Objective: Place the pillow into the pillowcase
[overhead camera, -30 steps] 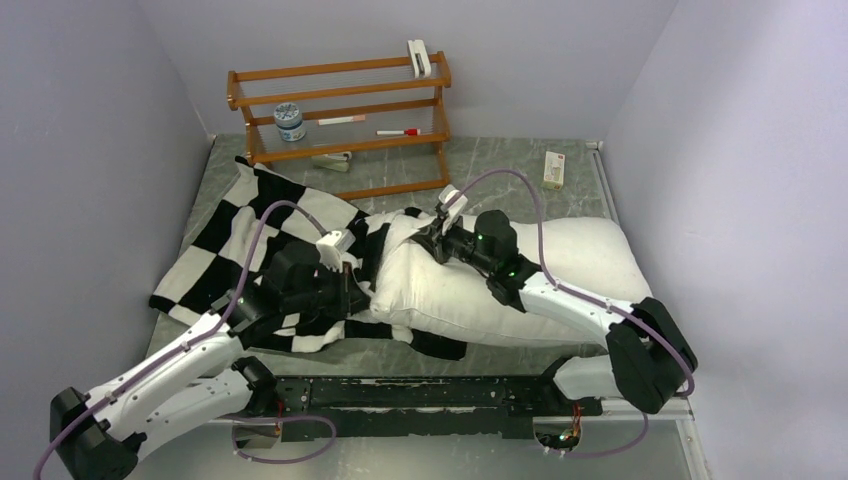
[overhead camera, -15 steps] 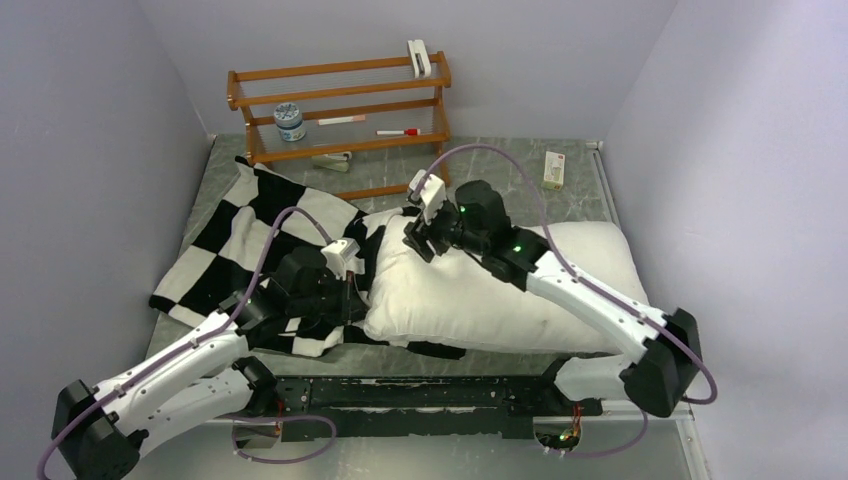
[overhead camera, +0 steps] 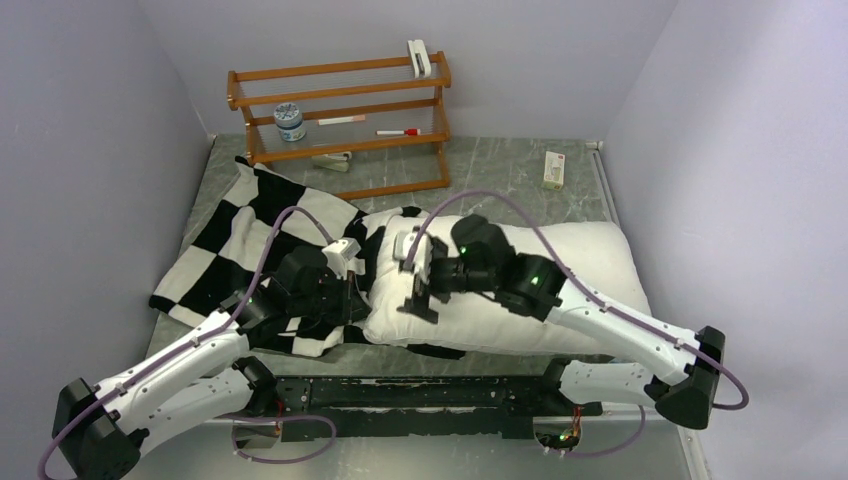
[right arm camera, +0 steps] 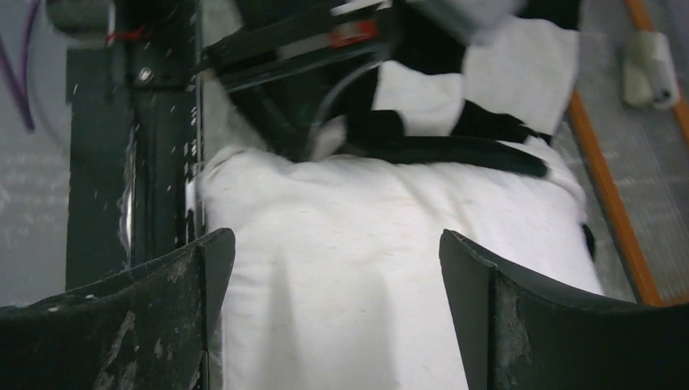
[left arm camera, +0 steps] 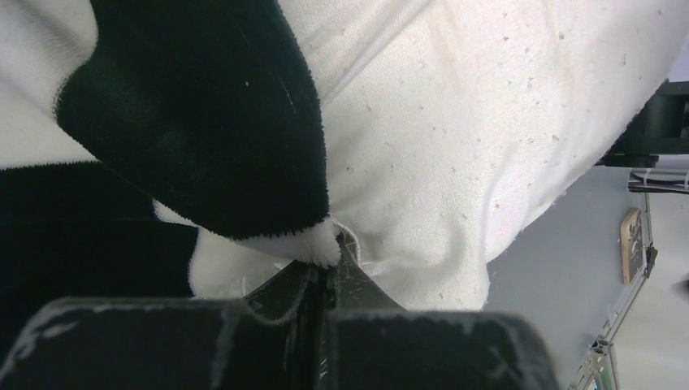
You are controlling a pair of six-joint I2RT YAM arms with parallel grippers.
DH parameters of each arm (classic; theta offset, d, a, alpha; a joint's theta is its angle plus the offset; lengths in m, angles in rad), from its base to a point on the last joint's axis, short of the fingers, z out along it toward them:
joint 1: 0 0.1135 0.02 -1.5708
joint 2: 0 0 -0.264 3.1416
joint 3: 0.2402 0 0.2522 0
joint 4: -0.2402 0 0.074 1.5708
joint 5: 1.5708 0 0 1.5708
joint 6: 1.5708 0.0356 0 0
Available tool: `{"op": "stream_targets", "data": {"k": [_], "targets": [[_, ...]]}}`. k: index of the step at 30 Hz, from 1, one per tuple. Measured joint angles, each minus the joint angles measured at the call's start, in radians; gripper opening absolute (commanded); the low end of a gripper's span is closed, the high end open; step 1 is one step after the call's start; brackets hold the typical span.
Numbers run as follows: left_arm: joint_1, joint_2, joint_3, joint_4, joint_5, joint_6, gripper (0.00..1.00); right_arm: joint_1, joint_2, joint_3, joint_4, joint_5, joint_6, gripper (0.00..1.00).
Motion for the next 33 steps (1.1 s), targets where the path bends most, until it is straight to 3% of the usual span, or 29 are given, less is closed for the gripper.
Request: {"op": "stream_targets", "data": {"k": [9,12,13,16,18,20,25,33], "targets": [[0.0,0.002,0.006,-0.001,-0.002,-0.003,0.05,0.223,0.111,-0.085,0.057,0.092,-0.185,0.99],[0.0,0.006,0.016,-0.003,-0.004,-0.003,0.05,0.259,0.198,-0.093,0.077,0.163,-0.229,0.93],[0.0,0.006,0.019,-0.003,-0.006,-0.003,0.05,0.261,0.214,-0.106,0.096,0.18,-0.239,0.88],[0.0,0.006,0.021,-0.005,-0.013,-0.002,0.05,0.258,0.225,-0.187,0.188,0.225,-0.267,0.32],[0.0,0.01,0.028,-0.016,-0.016,0.003,0.05,0.243,0.226,-0.217,0.238,0.245,-0.267,0.16],[0.0,0.024,0.056,-0.034,-0.019,0.014,0.05,0.21,0.228,-0.235,0.296,0.264,-0.245,0.07],[0.001,0.029,0.106,-0.034,-0.009,0.032,0.05,0.131,0.228,-0.27,0.441,0.272,-0.172,0.0],[0.002,-0.035,0.108,-0.034,0.081,0.028,0.05,0.07,0.229,-0.344,0.659,0.297,0.005,0.0]]}}
